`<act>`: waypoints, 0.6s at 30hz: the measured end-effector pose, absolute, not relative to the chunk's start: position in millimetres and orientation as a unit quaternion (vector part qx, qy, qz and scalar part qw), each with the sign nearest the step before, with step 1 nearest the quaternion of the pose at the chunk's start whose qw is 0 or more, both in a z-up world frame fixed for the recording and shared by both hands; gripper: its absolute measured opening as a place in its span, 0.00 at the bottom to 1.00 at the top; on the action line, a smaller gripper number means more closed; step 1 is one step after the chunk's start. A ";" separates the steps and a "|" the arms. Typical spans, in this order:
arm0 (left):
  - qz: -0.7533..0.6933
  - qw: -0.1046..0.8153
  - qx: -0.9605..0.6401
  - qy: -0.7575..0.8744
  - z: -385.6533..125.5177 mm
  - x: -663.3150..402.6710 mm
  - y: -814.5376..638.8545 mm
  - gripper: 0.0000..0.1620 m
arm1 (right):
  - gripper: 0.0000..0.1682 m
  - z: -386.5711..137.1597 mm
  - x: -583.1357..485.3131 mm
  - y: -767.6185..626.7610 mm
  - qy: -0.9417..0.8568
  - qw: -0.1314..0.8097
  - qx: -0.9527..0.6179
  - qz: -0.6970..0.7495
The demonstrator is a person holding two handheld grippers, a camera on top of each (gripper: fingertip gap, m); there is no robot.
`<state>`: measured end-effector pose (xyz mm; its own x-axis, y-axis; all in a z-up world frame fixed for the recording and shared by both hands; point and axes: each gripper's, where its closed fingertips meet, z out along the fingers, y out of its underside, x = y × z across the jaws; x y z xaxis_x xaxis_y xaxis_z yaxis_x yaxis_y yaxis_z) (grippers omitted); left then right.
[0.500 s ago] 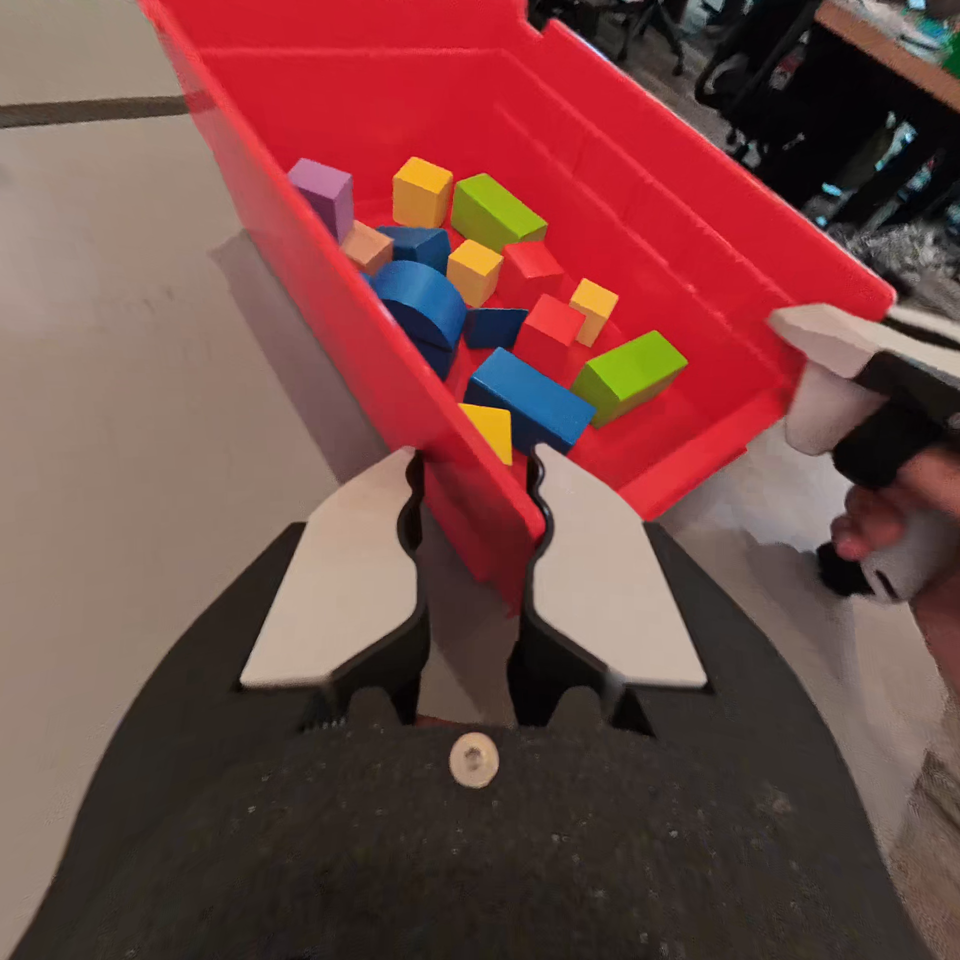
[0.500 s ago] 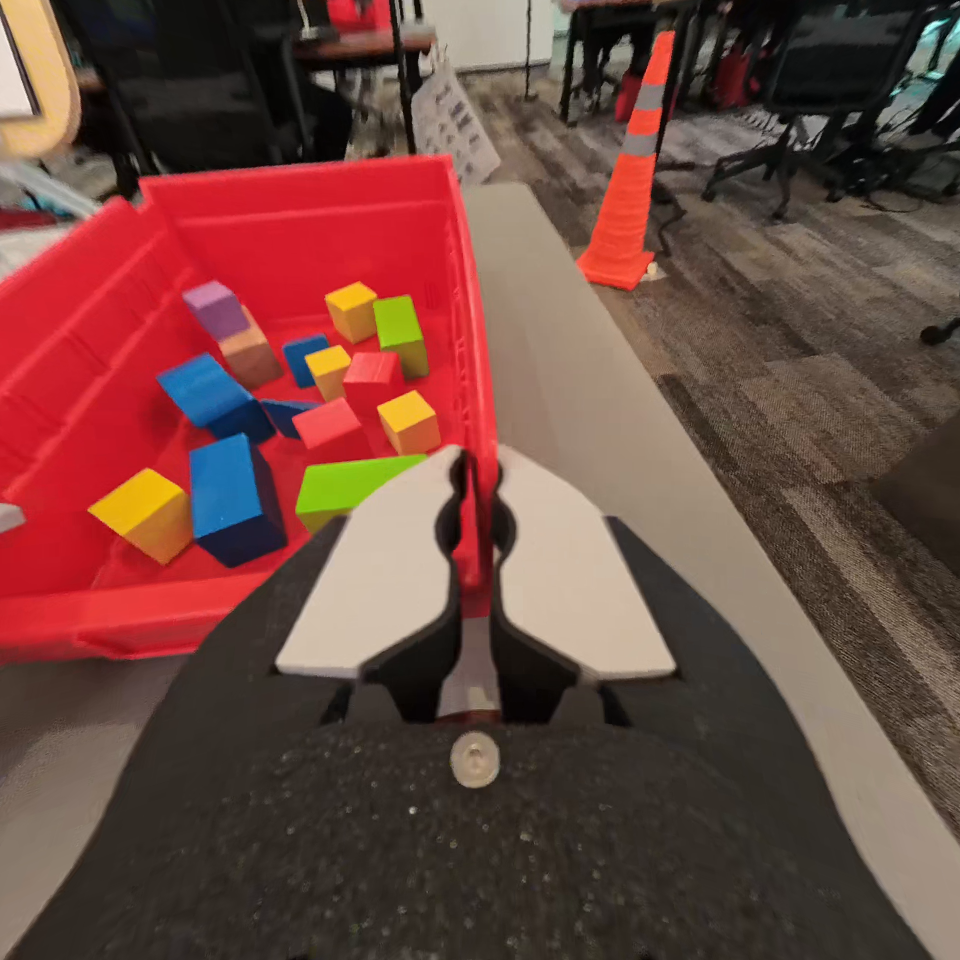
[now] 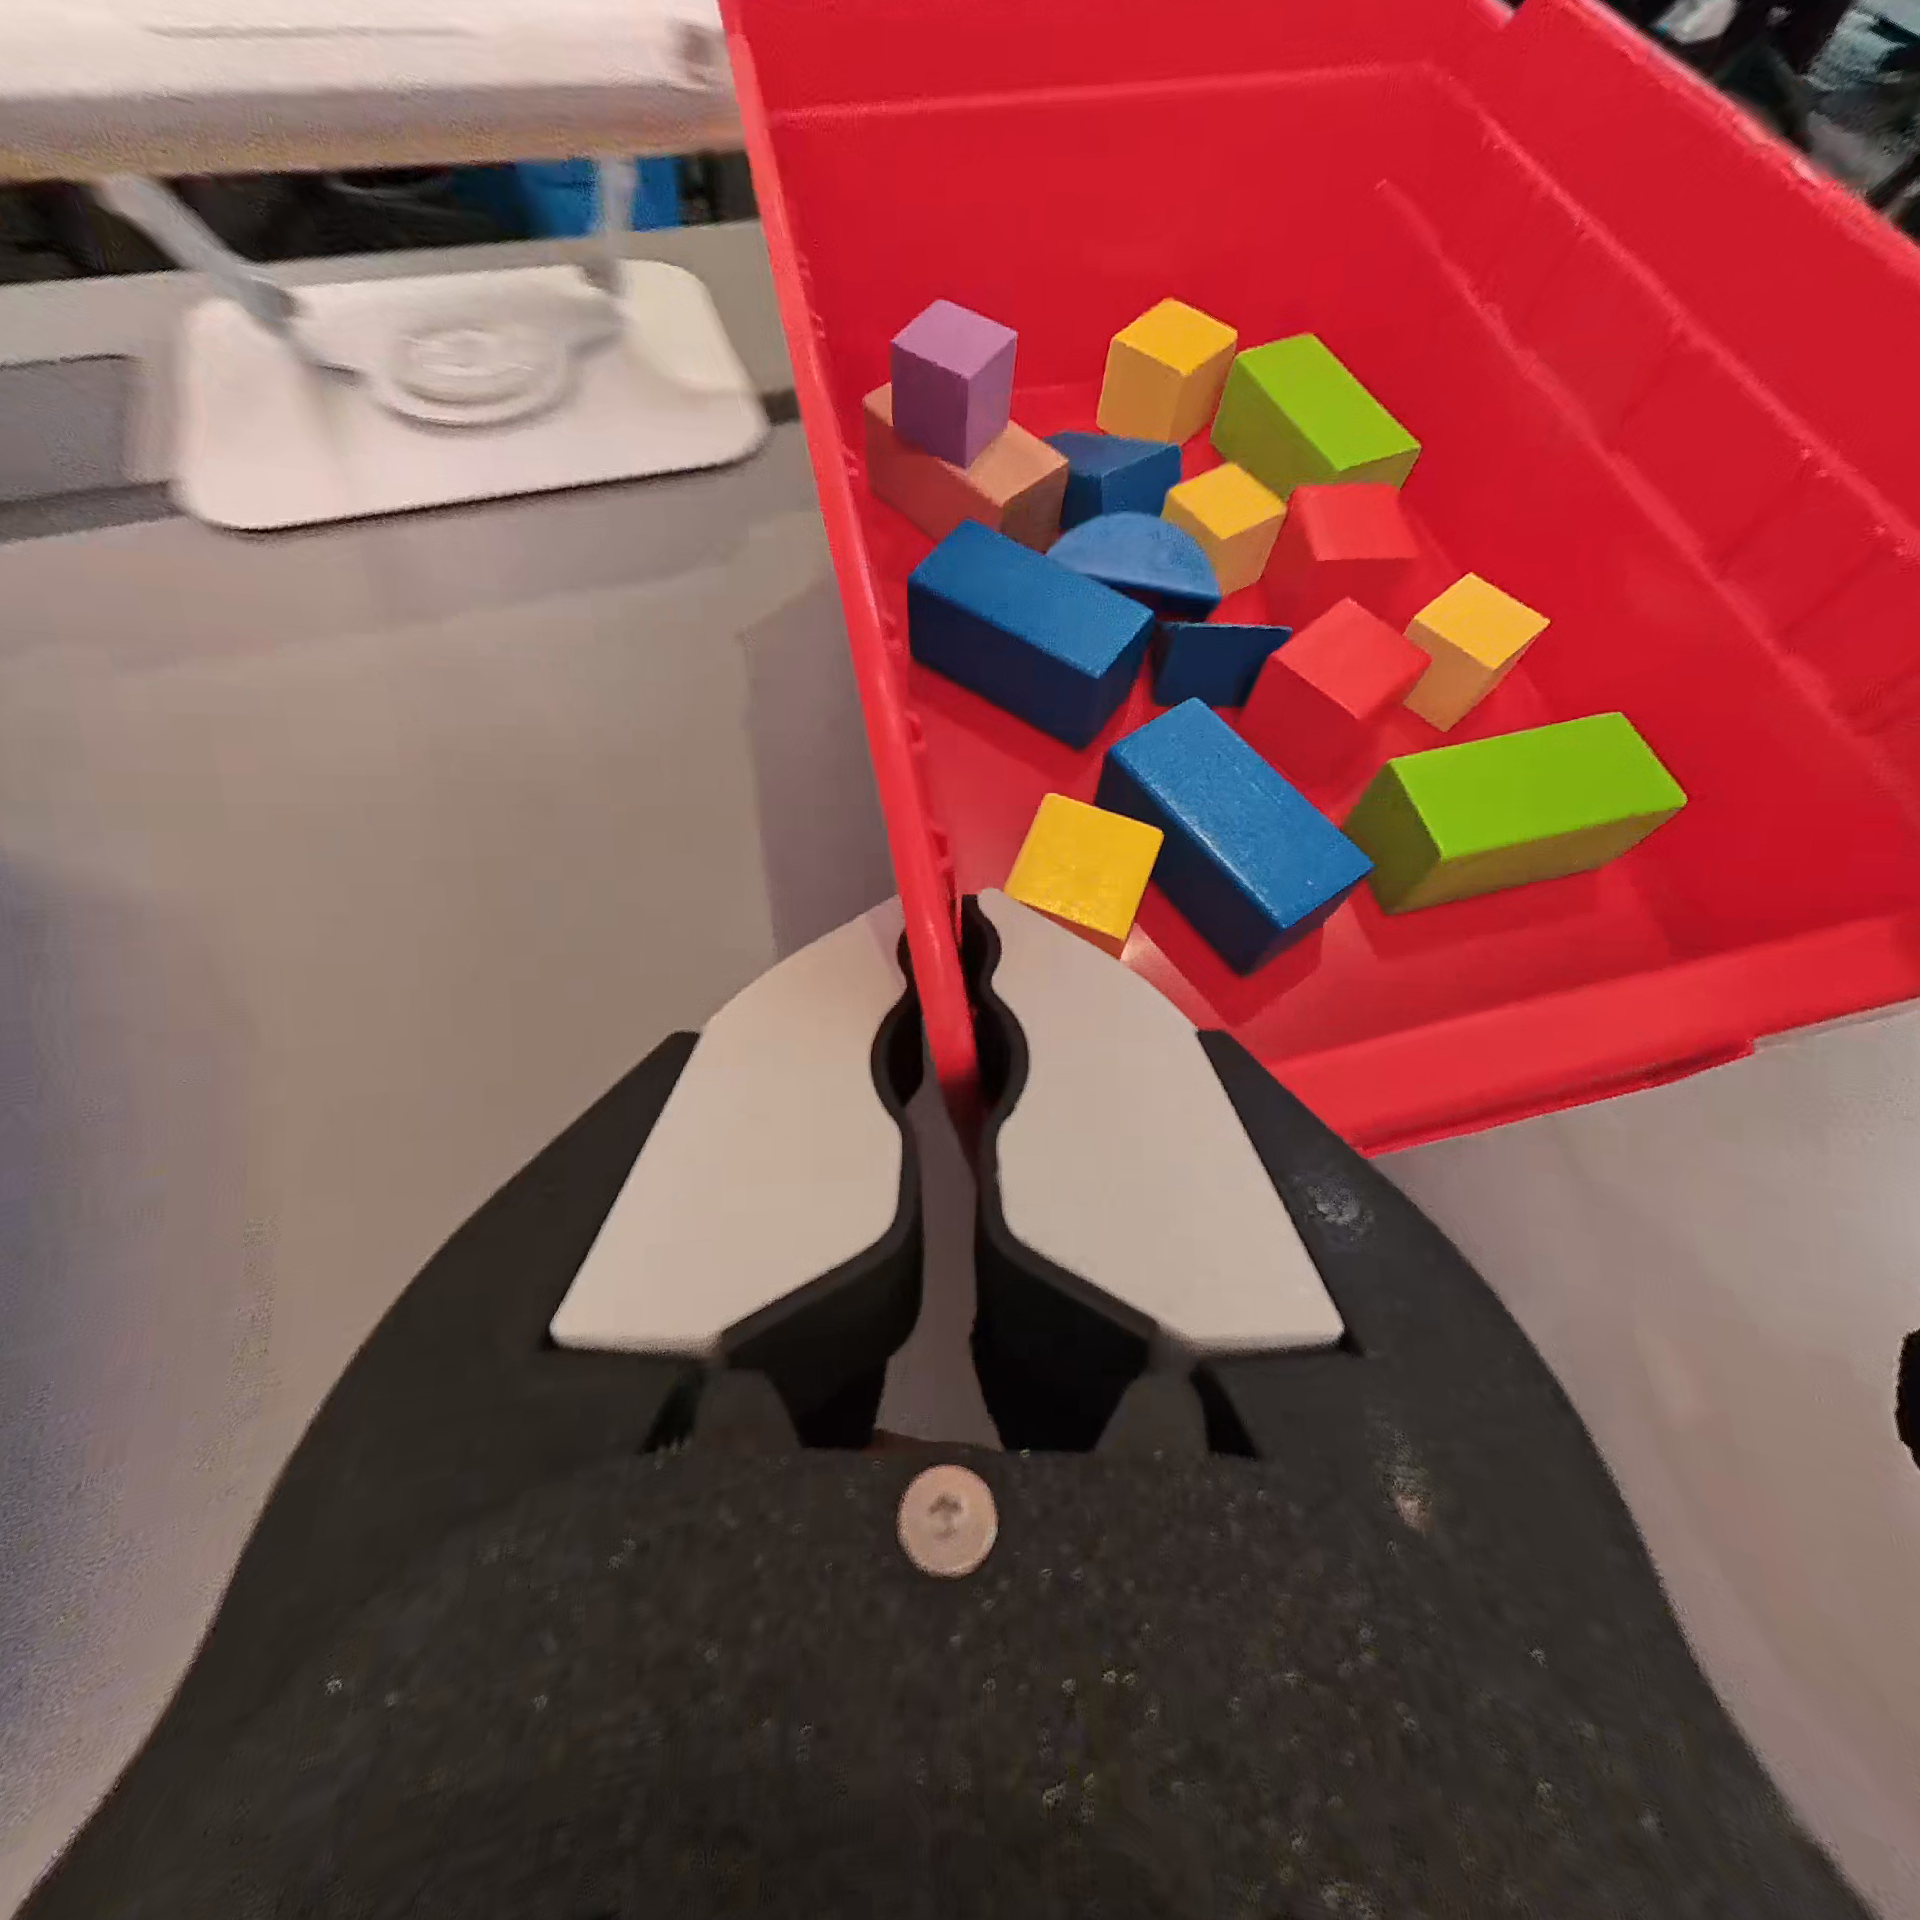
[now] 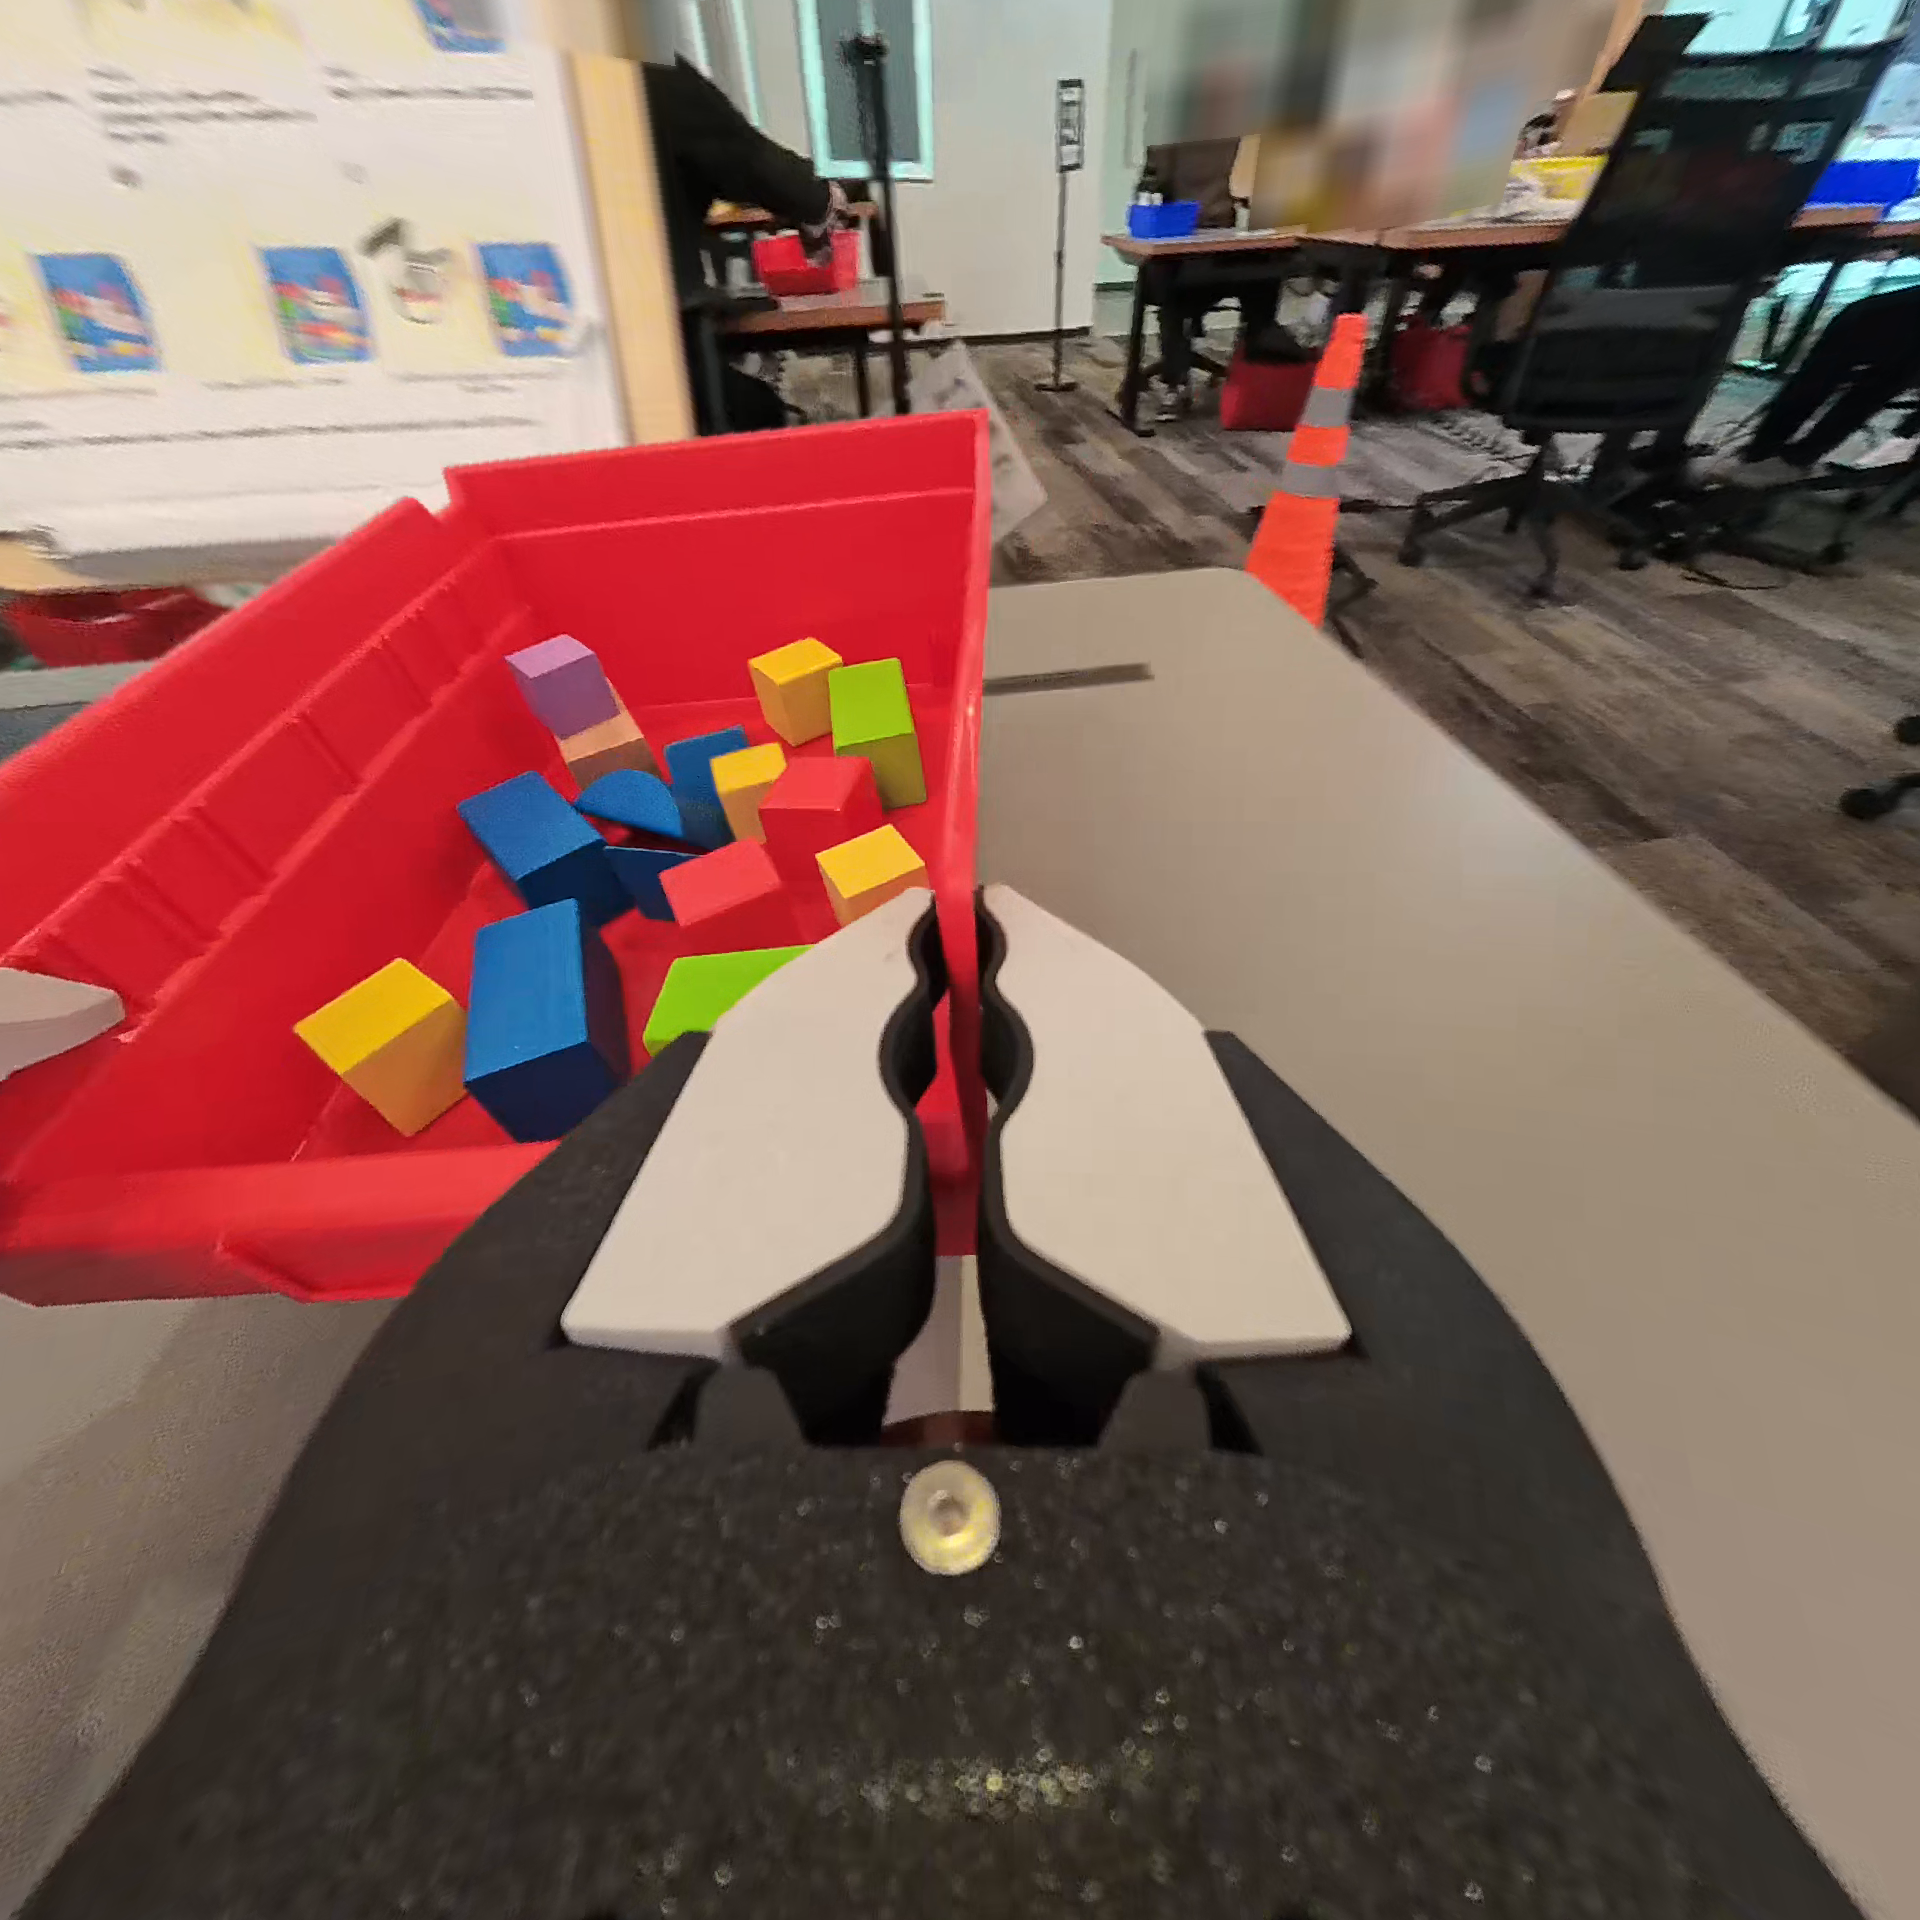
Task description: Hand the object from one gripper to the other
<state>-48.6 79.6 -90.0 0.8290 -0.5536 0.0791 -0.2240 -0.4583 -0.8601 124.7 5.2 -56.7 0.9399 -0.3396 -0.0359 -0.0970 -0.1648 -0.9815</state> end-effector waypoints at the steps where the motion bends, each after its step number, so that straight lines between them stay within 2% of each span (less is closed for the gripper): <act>1: -0.168 0.469 -0.837 0.226 -86.4 -67.7 84.8 0.02 | 0.02 -56.1 107.5 13.9 0.139 0.631 -0.758 -0.088; 9: -0.113 0.475 -0.851 0.192 -99.5 -181.4 99.1 0.02 | 0.02 -83.8 2.3 49.9 0.097 0.618 -0.778 -0.050; 14: -0.113 0.457 -0.863 0.185 -130.8 -206.3 92.8 0.03 | 0.02 -110.9 -22.4 45.4 0.093 0.604 -0.790 -0.039; 18: -0.119 0.477 -0.849 0.193 -134.2 -206.4 86.5 0.05 | 0.02 -120.7 -21.9 40.9 0.108 0.602 -0.791 -0.022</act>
